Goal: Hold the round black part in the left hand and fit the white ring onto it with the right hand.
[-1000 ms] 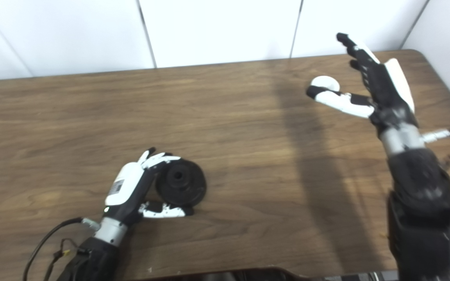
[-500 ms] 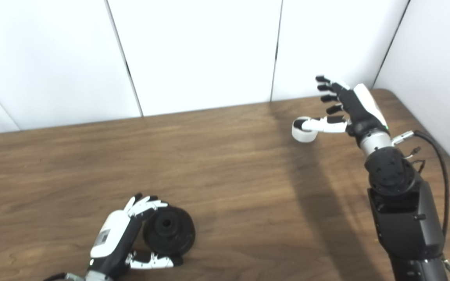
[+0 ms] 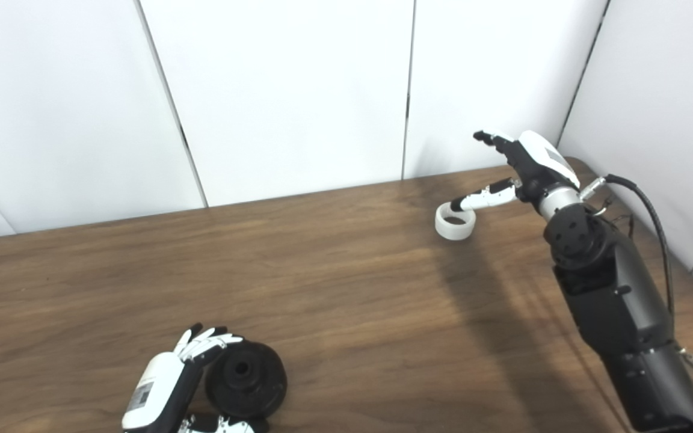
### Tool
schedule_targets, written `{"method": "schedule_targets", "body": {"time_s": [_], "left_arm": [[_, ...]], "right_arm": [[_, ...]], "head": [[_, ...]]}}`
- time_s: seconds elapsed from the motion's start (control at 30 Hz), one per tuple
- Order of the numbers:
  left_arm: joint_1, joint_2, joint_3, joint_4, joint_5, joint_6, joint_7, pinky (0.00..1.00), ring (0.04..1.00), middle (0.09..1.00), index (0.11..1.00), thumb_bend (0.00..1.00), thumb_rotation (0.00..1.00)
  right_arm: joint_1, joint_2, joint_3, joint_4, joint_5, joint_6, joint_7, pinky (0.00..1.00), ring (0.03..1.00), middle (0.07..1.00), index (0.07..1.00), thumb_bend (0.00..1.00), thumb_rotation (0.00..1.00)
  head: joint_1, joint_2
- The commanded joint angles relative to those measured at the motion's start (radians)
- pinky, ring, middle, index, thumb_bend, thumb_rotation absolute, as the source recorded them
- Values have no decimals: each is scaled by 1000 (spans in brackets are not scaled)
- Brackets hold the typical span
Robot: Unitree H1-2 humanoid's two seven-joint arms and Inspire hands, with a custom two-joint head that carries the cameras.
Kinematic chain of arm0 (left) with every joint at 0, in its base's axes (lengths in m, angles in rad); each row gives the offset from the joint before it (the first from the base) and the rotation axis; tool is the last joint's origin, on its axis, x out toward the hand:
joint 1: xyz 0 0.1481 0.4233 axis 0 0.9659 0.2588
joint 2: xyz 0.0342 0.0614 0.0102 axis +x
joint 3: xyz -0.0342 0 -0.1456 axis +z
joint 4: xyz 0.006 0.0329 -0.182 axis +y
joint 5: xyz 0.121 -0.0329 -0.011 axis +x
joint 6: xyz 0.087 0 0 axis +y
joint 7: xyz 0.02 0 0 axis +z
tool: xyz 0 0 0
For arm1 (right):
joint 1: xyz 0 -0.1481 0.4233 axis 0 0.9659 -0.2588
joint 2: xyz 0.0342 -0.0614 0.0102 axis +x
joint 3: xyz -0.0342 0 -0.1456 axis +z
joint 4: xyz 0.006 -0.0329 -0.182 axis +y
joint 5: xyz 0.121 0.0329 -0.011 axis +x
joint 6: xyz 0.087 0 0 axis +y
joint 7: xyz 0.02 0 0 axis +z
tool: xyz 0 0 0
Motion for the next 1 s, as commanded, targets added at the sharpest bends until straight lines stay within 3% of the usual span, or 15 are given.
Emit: {"method": "schedule_targets", "body": {"time_s": [0.0,0.1,0.53,0.57,0.73,0.87,0.97], "left_arm": [[39,43,10,110,17,-15,27,1000,896,799,486,518,57],[41,40,11,108,11,-11,26,1000,898,800,486,518,57],[44,36,7,117,18,-17,47,1000,894,798,487,517,60],[44,35,7,116,18,-15,47,1000,894,797,487,517,60],[45,30,5,111,21,-13,48,1000,889,795,487,518,60],[51,25,5,103,16,-6,42,1000,890,793,486,519,59],[55,23,4,102,12,-6,38,1000,898,795,486,519,58]], "right_arm": [[-75,-31,-11,10,-61,-4,39,810,893,903,881,912,278],[-97,-28,-16,41,-99,-4,80,753,865,888,872,945,274],[-169,13,-33,137,-301,-4,334,730,873,889,884,1000,267],[-174,15,-26,145,-321,-4,348,772,899,905,887,1000,270],[-194,13,29,171,-390,-4,380,774,918,910,887,1000,285],[-203,19,54,188,-410,-4,383,907,957,927,881,1000,289],[-208,23,72,203,-416,-4,374,945,966,933,883,1000,293]], "head": [[2,2],[6,4],[16,14],[17,14],[21,19],[23,23],[25,23]]}}
